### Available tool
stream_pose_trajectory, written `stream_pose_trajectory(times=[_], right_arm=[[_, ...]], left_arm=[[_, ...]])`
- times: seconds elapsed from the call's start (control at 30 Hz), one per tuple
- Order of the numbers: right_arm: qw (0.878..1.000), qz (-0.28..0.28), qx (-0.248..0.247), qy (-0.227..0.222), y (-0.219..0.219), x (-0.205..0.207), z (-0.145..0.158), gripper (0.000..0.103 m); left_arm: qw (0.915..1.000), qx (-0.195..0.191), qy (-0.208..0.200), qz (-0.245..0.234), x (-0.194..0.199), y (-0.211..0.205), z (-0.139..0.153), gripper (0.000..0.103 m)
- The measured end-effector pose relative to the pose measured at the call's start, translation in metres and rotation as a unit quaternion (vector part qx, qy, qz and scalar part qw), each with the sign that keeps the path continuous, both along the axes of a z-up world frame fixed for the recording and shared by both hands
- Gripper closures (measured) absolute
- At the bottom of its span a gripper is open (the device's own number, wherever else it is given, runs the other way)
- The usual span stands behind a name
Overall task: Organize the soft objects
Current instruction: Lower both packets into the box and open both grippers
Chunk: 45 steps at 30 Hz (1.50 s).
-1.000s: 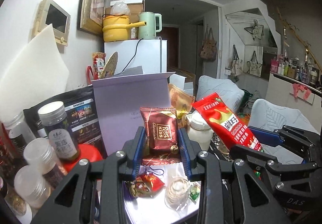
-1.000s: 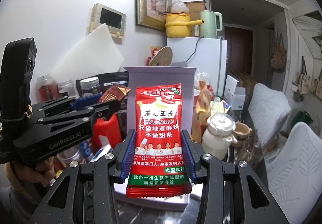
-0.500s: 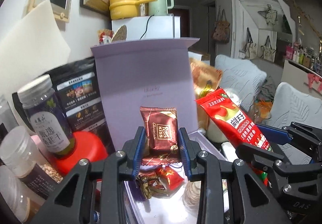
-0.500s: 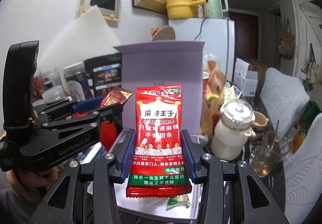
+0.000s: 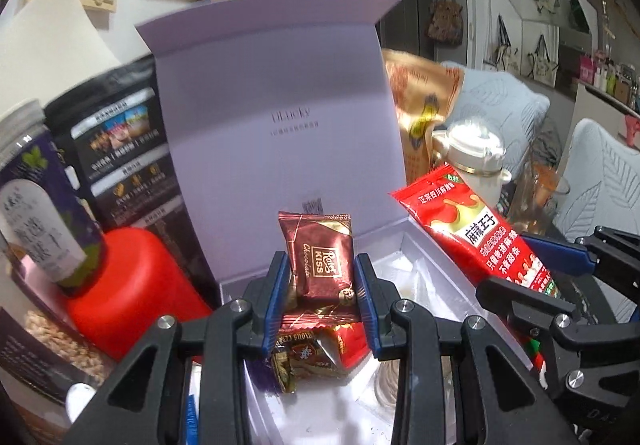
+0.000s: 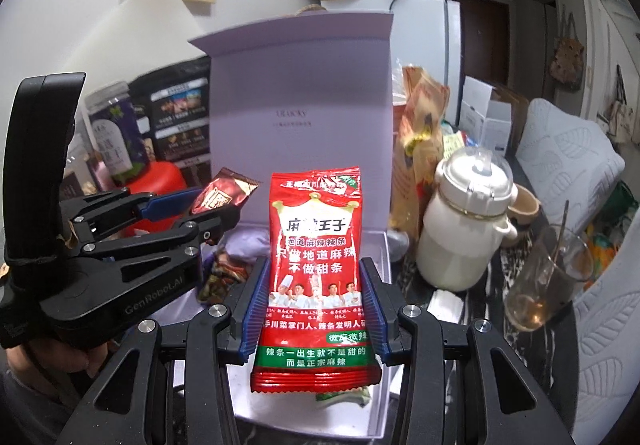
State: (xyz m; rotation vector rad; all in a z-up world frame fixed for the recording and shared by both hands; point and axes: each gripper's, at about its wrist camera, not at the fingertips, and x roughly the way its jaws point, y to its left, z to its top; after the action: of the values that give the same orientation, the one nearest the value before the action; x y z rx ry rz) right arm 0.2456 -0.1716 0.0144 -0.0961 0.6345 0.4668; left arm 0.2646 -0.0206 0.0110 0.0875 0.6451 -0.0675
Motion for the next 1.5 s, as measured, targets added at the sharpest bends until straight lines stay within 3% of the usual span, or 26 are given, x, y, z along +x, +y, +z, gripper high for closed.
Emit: stream_pose_trajectory(times=[0.7,1.07,1.5], right_arm=[[0.998,-0.006,-0.024,0.057,0.006,0.03,-0.051,0.06],[0.995,-0.018,-0.046,0.081,0.007,0.041,-0.071,0.06],[0.992,-0.012,-0.065,0.111,0.009,0.044,-0.076,0.057]], left_arm=[[0.9975,0.021,0.068,0.001,0.03,-0.011,-0.051,0.07],[0.9912,0.04,0.126,-0.003,0.047,-0.019,-0.081,0.07],[0.9885,0.034,0.148,-0.001,0.053,-0.017,-0.083,0.07]])
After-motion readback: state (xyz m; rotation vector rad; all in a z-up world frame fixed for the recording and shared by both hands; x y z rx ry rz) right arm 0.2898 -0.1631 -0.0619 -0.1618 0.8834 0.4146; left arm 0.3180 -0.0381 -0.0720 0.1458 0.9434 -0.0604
